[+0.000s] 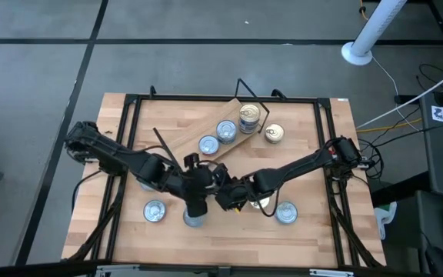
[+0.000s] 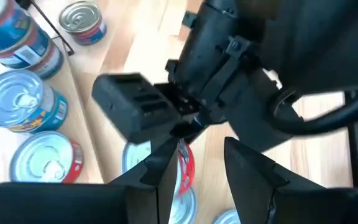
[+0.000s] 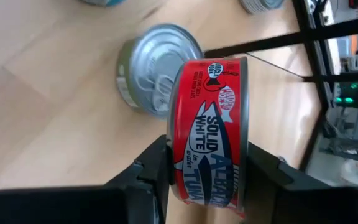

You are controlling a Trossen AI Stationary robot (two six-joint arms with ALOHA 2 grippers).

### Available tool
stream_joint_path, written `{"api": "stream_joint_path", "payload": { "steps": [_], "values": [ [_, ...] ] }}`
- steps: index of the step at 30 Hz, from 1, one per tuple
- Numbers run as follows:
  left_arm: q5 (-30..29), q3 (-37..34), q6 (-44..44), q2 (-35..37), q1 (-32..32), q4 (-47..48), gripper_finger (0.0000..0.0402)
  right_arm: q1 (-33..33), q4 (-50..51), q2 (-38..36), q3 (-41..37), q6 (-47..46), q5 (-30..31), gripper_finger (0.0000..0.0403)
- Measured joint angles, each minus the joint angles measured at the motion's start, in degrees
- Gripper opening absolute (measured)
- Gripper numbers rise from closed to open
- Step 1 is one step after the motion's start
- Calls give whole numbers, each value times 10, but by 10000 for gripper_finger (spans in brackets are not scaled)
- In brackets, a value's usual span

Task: Stack canned seafood by type on shelf
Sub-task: Stack the red tuna can on top of the red tuna can on the shelf

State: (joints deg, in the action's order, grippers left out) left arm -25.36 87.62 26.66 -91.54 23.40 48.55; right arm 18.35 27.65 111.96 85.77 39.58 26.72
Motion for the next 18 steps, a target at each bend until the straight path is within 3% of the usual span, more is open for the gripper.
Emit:
{"api": "stream_joint_path", "payload": {
  "steps": [8, 18],
  "values": [
    [-6, 0, 23, 59, -1, 76, 127, -12, -1, 0, 28, 73, 86, 132],
    [-26, 0, 58, 119, -2, 140, 127, -95, -11, 0, 28, 89, 79, 133]
  ]
}}
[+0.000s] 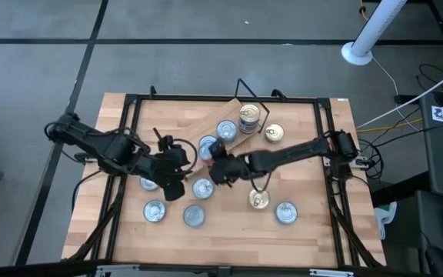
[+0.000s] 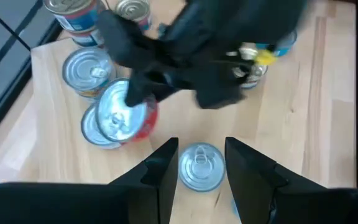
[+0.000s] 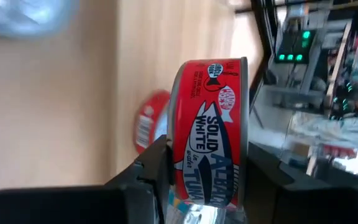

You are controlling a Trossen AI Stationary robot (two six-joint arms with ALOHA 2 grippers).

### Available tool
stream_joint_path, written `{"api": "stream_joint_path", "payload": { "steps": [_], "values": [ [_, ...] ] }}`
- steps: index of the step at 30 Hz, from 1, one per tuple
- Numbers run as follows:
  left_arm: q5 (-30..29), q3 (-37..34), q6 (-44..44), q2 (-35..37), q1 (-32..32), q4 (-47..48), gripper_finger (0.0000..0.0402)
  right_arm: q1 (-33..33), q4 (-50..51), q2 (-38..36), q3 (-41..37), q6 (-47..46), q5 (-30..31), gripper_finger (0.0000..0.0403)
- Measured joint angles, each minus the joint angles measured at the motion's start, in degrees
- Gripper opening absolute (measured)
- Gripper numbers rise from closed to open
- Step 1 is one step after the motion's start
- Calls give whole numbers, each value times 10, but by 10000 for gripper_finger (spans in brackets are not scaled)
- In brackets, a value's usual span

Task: Stack canned seafood by type on shelf
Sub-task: Stack the red tuna can on top of the red tuna can on the shelf

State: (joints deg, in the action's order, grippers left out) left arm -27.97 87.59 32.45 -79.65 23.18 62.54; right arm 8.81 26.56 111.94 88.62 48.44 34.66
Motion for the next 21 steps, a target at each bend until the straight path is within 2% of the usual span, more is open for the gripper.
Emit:
{"api": "stream_joint_path", "payload": {
  "steps": [6, 21],
  "values": [
    [-7, 0, -14, -3, 0, 0, 127, -56, -3, 2, 0, -1, -96, 133],
    [-9, 0, -12, -4, 0, -2, 127, -101, -39, 32, 0, -1, -97, 133]
  ]
}}
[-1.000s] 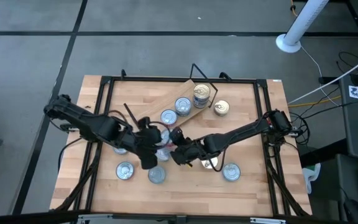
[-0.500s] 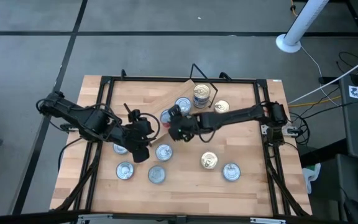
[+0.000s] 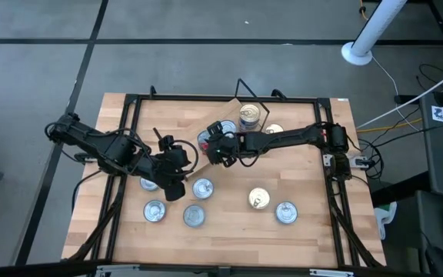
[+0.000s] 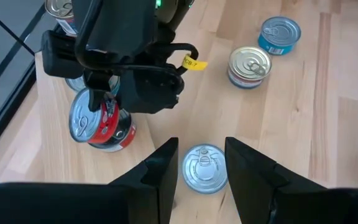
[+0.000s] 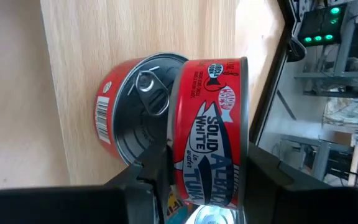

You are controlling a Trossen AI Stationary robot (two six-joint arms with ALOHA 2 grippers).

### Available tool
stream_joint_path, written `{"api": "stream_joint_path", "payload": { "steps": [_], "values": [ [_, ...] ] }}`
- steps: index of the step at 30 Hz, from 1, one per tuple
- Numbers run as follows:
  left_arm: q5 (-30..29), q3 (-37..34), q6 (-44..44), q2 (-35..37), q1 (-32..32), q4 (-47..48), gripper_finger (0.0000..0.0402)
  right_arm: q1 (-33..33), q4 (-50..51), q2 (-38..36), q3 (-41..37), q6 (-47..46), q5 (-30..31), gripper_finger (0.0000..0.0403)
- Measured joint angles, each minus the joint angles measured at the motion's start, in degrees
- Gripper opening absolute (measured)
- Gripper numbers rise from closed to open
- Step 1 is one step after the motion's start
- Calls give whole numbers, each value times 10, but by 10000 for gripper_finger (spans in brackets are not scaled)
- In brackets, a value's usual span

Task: Stack canned seafood by type on shelf
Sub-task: Stack the red tuna can on top of the red tuna can on the shelf

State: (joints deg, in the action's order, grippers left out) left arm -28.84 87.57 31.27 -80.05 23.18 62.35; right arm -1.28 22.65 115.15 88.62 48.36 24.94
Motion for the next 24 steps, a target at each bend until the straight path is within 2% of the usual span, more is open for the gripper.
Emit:
{"api": "stream_joint_path", "payload": {
  "steps": [6, 18, 24],
  "values": [
    [0, 0, 0, 0, 0, 0, 127, 1, -3, 1, 0, 0, 0, 149],
    [0, 0, 4, 0, 0, -1, 127, 1, 0, 3, -1, 0, -2, 228],
    [0, 0, 4, 0, 0, -21, 127, 1, 0, 3, -1, 5, 5, 242]
  ]
}}
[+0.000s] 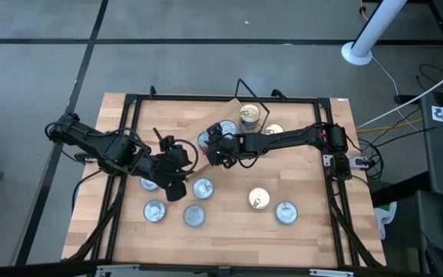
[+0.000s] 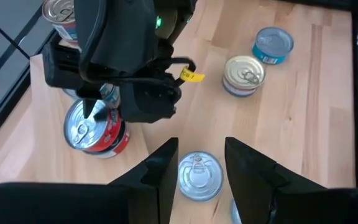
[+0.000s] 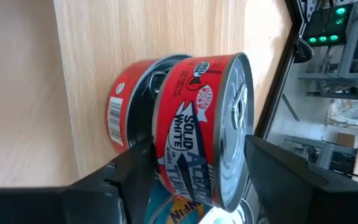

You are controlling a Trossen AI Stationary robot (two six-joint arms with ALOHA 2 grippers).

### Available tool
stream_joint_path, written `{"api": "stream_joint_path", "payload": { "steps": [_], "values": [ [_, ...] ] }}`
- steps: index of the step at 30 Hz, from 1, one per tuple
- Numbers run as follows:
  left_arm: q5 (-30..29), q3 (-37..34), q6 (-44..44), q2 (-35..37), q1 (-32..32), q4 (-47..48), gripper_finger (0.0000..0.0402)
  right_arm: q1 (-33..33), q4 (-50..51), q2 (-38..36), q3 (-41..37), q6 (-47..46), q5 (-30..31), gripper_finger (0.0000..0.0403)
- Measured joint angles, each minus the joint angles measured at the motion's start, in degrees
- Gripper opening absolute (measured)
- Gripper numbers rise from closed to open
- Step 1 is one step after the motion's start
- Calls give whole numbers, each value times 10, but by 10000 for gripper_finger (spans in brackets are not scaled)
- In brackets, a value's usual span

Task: Stack canned seafood by type on shelf
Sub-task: Stack the red tuna can on top of the red tuna can on the shelf, then put the green tuna can on the shelf

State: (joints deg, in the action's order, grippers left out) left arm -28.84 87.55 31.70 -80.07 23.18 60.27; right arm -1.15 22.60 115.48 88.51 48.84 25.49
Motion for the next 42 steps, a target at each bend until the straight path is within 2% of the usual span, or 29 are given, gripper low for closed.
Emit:
{"api": "stream_joint_path", "payload": {
  "steps": [5, 10, 13, 19, 24, 28, 37, 39, 42],
  "values": [
    [0, 0, 9, 0, 0, -7, 127, 0, 9, 0, 0, 29, 3, 243],
    [0, 0, 11, 0, 0, -14, 127, 0, 41, -1, 0, 39, -39, 243],
    [0, 0, 13, 0, 0, -14, 127, 0, 45, -2, 0, 40, -43, 243],
    [0, 0, 14, -2, 0, -23, 127, 0, 48, -5, 0, 42, -39, 244],
    [1, 0, 13, -18, 2, -54, 127, 5, 60, -25, 1, 34, -7, 243],
    [4, 0, 10, -48, 11, -56, 127, 12, 109, -45, 0, -14, 11, 244],
    [17, 0, 10, -141, 21, -57, 127, 47, 274, -68, 1, -190, 5, 244],
    [18, 0, 10, -162, 21, -57, 127, 54, 299, -68, 0, -218, -14, 244],
    [44, 0, 8, -194, 21, -54, 127, 62, 305, -67, -13, -244, -77, 244]
  ]
}}
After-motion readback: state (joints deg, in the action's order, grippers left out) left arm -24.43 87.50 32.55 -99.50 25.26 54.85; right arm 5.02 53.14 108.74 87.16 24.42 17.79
